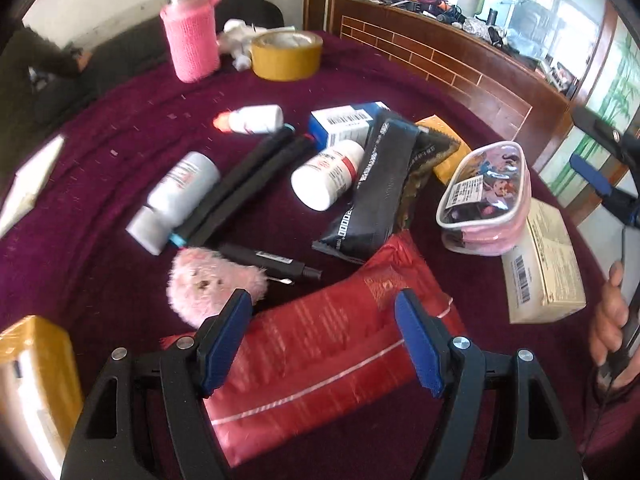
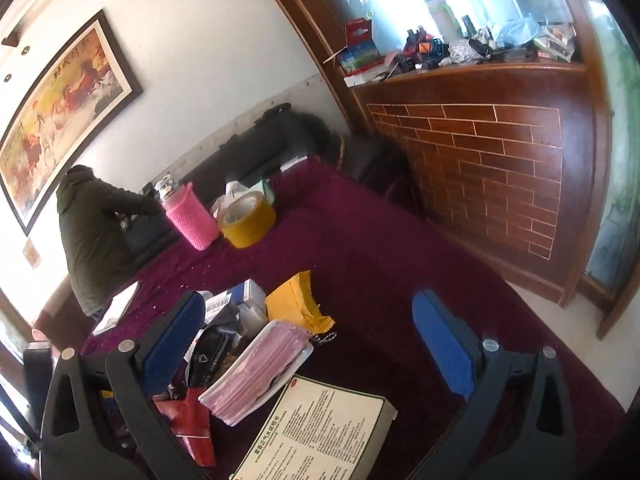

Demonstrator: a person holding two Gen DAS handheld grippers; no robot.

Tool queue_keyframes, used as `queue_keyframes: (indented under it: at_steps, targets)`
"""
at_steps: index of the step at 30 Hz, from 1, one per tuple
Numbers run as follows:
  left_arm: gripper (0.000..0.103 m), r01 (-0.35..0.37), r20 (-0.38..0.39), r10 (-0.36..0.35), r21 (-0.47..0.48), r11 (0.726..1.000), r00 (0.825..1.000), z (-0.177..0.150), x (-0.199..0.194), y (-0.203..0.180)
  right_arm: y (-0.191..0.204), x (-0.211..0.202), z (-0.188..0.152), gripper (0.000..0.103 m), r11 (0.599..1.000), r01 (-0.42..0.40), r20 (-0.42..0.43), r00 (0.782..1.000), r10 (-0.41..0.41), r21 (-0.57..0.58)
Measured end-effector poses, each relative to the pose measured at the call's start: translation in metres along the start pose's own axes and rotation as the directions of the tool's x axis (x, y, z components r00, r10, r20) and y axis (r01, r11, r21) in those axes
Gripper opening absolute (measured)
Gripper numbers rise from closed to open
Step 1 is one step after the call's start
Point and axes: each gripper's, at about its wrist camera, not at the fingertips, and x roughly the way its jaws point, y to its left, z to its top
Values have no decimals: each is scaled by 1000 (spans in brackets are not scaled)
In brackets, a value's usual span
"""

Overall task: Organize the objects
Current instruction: 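Grasp the red snack packet with the left gripper and lift it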

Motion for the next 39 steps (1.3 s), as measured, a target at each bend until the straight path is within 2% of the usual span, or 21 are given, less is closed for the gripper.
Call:
queue_keyframes:
  at_steps: [3,6,11,12,18,20,21,22,23,25,26,27,28,29,31,35,39]
  targets:
    - [68,71,-22,-72,-52,996,997,-7,-1,7,4,3,-4,103,1000,11,-9,1000,-11,-22]
    - [68,113,-63,-115,-27,993,991,-23,-6,-1,1,8,-9,103,1000,5,-37,999,-5,-19]
    - [68,237,-137,-239,-25,971,961,-52,-17,-23,-3,12,-13,103,1000,16,-61,998,-17,-9]
    - [68,234,-128,-235,-17,972,964,-56,-19,-27,-4,12,-13,103,1000,21,-62,998,-22,-6]
    - [70,150,-94,-143,72,986,985,-74,-26,-56,-8,13,-15,103,999,46,-73,996,-46,0]
    - [83,91,-74,-81,137,986,994,-81,-25,-72,-8,14,-16,103,999,54,-76,996,-54,-3]
    - [87,48,-62,-37,176,983,997,-87,-23,-82,-8,14,-16,103,998,57,-77,995,-57,-4]
    - [97,-8,-50,19,220,976,999,-91,-19,-92,-9,14,-15,103,998,59,-79,995,-59,-3]
    - [102,-72,19,70,233,970,997,-95,-20,-99,-9,15,-16,103,998,60,-82,995,-60,-2]
    - [101,-76,42,69,199,977,997,-98,-21,-100,-10,15,-16,103,998,66,-85,994,-66,0]
    - [94,-48,28,45,157,986,999,-98,-21,-95,-12,16,-16,103,998,69,-88,994,-68,3]
    - [86,-53,44,48,123,991,998,-99,-24,-92,-14,16,-16,103,998,70,-92,993,-69,10]
    - [64,-64,61,58,111,992,996,-100,-29,-90,-15,17,-16,103,997,71,-95,993,-69,16]
    - [53,-51,61,45,98,994,997,-100,-34,-86,-17,17,-16,103,997,75,-96,993,-72,23]
    - [46,-13,58,11,36,999,998,-102,-43,-76,-20,17,-16,103,996,80,-97,992,-76,35]
    - [42,-30,78,32,-29,999,996,-115,-60,-65,-23,18,-16,103,995,93,-104,991,-89,42]
    - [42,-9,150,29,-135,991,988,-130,-89,-45,-24,18,-16,103,994,102,-101,990,-98,39]
